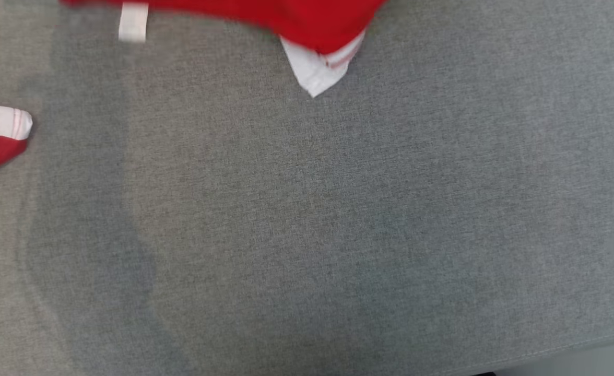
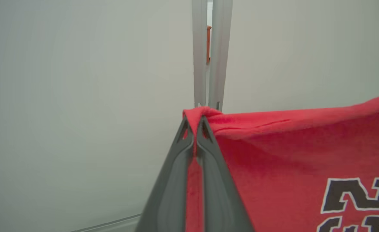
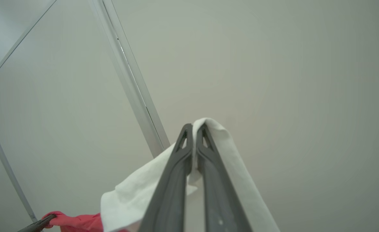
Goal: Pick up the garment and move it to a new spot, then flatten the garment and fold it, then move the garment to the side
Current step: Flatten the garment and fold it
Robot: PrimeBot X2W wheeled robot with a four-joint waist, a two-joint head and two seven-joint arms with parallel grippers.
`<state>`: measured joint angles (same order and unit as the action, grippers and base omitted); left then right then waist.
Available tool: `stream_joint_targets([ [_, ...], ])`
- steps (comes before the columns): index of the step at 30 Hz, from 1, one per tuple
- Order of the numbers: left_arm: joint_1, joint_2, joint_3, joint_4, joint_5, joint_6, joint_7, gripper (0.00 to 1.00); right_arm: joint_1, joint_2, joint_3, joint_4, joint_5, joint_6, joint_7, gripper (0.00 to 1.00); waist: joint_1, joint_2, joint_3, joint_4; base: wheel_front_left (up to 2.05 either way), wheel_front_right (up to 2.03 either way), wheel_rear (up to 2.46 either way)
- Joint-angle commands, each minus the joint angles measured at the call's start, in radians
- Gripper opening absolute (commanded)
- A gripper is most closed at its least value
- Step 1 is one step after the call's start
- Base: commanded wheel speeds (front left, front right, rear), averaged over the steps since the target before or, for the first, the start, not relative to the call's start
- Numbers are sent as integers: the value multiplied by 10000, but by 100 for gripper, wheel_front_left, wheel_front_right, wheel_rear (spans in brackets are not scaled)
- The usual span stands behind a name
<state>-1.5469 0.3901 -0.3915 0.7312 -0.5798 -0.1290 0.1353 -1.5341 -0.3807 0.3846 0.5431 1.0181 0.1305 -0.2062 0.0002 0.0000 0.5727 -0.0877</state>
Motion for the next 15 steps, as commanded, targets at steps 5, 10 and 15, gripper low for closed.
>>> stream_joint_targets([
  [5,-1308,-94,-311,1049,-282,-25,-542,0,-1376,-244,294,562,-5,5,-366,0,-2,0,65,-60,0,0,0],
  [10,-1511,-119,-715,1665,-890,-11,-914,0,-1898,-452,470,933,67,5,-526,0,-2,0,-369,-15,0,0,0],
  [15,-727,-26,-1261,1969,-1582,-12,-1083,0,-1307,-645,1147,1397,364,5,-391,0,-2,0,-993,9,0,0,0],
])
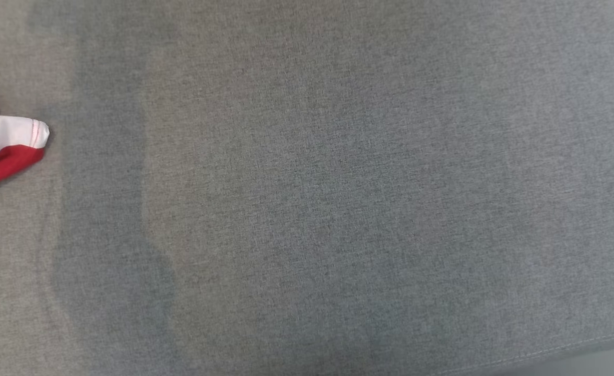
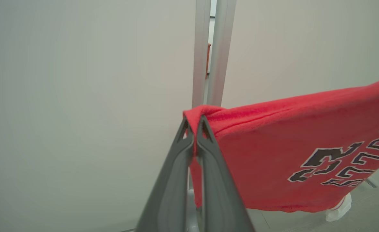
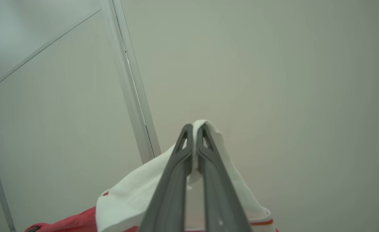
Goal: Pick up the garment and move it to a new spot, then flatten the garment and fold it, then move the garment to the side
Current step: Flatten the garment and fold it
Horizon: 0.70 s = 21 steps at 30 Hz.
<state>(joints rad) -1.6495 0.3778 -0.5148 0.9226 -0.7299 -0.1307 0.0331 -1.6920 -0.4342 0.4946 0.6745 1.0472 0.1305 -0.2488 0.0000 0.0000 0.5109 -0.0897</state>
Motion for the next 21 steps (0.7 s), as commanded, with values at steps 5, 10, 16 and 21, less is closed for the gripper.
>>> stream_joint_targets([
  [5,1854,464,-895,-234,-826,5,-97,0,1618,-385,1032,116,413,5,431,0,0,0,-1192,5,0,0,0],
  [10,3623,1027,-1619,-945,-1775,7,346,0,3340,-971,2013,-503,755,5,1025,0,0,0,-2094,-5,0,0,0],
  [16,5934,1771,-2338,-2249,-2782,7,1096,0,5461,-1988,2932,-1530,1035,3,1931,0,0,0,-3219,-11,0,0,0],
  [21,8061,2438,-2911,-3406,-3517,61,2283,0,7415,-3109,3820,-2817,1421,2,3811,0,0,0,-4145,-59,0,0,0],
])
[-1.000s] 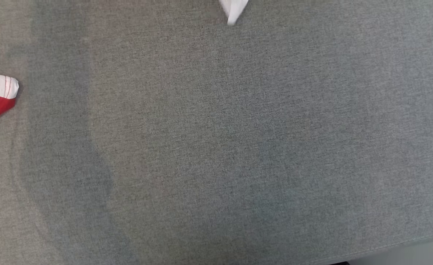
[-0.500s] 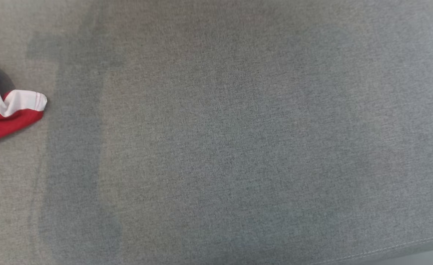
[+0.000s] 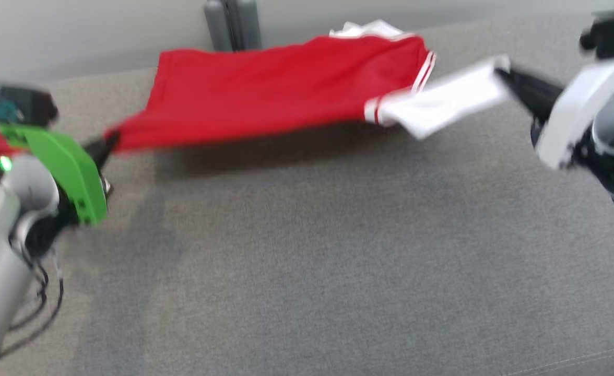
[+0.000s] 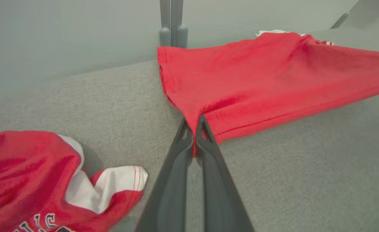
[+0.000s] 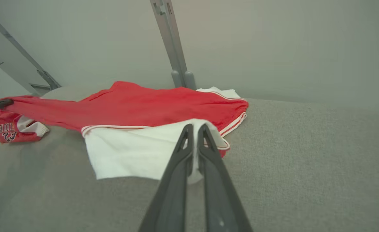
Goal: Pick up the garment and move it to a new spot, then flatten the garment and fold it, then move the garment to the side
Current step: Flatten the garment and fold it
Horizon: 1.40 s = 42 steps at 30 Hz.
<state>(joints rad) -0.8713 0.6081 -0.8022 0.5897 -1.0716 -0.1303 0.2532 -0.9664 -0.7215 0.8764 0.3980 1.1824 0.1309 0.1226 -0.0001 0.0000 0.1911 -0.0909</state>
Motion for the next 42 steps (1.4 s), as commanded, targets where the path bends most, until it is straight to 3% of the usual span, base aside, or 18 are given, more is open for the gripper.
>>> stream_joint_targets([
  [1,625,248,-133,-337,-203,111,282,0,482,-456,78,-287,110,-2,362,0,1,0,-1074,-60,0,0,0],
  [5,2200,790,-424,-1785,-687,614,955,0,2123,-1335,257,-1200,58,-1,1283,0,1,0,-1592,-64,0,0,0],
  [12,4527,2141,-695,-4756,-1385,1948,1614,0,4936,-2641,-207,-3226,308,-2,3104,0,1,0,-1990,-211,0,0,0],
  [17,5568,2993,-920,-6343,-1787,2579,2162,0,6522,-3304,-1054,-4267,443,-1,4243,0,1,0,-1972,-244,0,0,0],
  [21,5802,3398,-1002,-7113,-2021,2852,2593,0,7471,-3384,-2175,-4795,290,-2,4864,0,1,0,-1916,-223,0,0,0],
  [24,5482,3475,-1054,-7324,-2005,2888,2996,0,7862,-3044,-2939,-5128,31,-1,5389,0,1,0,-1757,-174,0,0,0],
  [29,4571,3402,-1284,-7202,-2076,2547,4425,0,7743,-1997,-4244,-5412,-560,-1,6574,0,1,0,-1180,-104,0,0,0],
  [35,3124,2800,-1457,-6127,-2429,1854,6208,0,6727,-167,-5413,-4929,-1874,-1,8314,0,1,0,-367,4,0,0,0],
  [42,1860,1996,-1446,-4583,-2517,1489,7107,0,5625,1667,-6442,-3924,-3180,-1,9617,0,1,0,97,68,0,0,0],
])
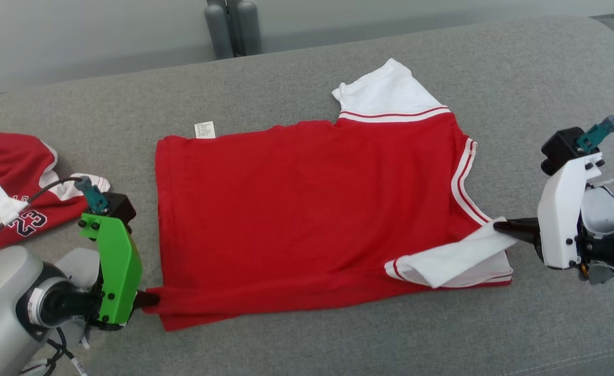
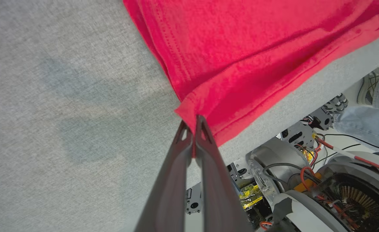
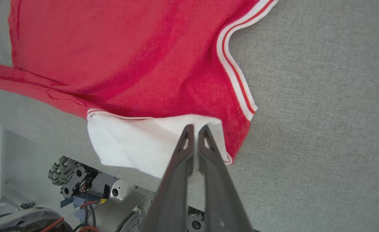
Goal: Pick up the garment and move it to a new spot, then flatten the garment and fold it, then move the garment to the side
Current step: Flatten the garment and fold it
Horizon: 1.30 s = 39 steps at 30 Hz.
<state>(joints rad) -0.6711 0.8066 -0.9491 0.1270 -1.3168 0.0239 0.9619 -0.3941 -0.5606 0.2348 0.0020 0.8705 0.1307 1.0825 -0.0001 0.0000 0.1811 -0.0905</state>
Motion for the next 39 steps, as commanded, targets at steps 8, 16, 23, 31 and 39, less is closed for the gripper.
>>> stream_joint_targets([
  [8,-1001,-892,206,1445,-165,-289,96,0,-1085,1219,-996,1093,-1147,1,293,0,1,0,549,102,0,0,0],
  [16,-1232,-1325,348,2277,-22,-687,-486,89,-1621,1681,-1018,1758,-1556,3,-686,0,1,0,669,202,0,0,0],
  [23,-966,-1571,476,2722,-127,-895,-1008,100,-1693,1660,-1048,2244,-1777,3,-1929,100,1,0,316,316,0,0,0],
  [31,-400,-1533,1182,2453,255,-1201,-3449,100,-1287,1484,-870,1831,-2027,1,-5140,100,1,0,-346,348,0,0,0],
  [39,850,-1328,2101,1687,1255,-775,-7276,100,30,1535,-1117,1054,-2631,1,-8419,100,1,0,-1002,375,0,0,0],
])
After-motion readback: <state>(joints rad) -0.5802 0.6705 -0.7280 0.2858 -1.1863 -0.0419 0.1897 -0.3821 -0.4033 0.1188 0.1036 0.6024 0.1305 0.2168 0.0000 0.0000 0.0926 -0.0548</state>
